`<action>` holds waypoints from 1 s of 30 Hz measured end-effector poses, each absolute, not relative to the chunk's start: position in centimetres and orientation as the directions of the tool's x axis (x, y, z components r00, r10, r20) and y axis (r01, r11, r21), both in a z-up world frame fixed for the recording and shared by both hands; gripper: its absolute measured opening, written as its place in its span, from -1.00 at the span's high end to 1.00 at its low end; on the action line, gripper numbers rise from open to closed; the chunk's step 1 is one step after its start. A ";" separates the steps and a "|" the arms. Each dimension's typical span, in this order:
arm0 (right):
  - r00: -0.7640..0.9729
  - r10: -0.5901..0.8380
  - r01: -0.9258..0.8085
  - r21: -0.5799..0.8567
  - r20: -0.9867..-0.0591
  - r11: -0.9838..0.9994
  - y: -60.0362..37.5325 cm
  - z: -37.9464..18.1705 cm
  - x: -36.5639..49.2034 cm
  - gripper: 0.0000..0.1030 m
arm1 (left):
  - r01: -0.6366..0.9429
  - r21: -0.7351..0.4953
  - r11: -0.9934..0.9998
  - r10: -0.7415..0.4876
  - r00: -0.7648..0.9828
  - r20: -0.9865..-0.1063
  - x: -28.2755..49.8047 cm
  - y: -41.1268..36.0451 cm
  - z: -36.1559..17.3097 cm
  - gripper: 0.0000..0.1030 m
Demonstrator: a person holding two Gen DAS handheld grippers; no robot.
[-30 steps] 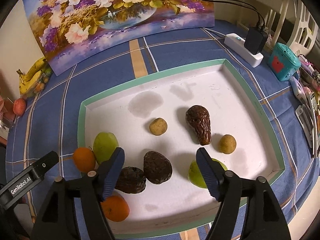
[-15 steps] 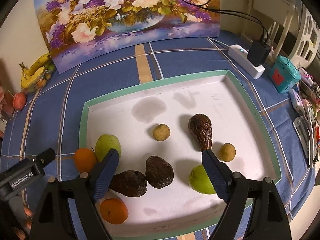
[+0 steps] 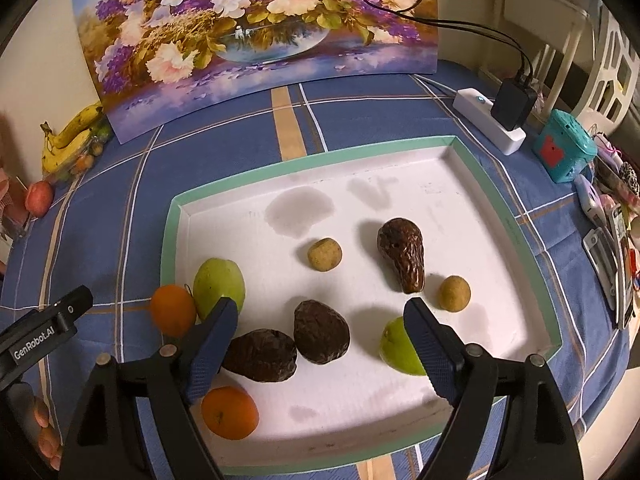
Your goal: Organize fruits
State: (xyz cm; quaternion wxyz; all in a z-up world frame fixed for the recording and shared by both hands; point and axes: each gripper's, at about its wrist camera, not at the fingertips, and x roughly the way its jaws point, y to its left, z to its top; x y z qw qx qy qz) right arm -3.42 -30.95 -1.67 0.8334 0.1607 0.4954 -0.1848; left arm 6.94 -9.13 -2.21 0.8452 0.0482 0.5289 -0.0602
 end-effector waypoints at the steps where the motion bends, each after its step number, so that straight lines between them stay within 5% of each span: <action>1: 0.439 -0.146 0.468 0.088 -0.887 0.879 -30.9 -1.8 -3.5 -0.66 | 0.157 0.016 0.987 -0.055 0.434 -0.899 6.8 -9.0 -2.1 -1.00; 30: 0.495 -0.163 0.363 0.032 -0.854 0.931 -24.7 0.4 -10.7 -0.66 | 0.205 0.026 0.978 -0.086 0.521 -0.849 -3.1 -2.0 1.2 -1.00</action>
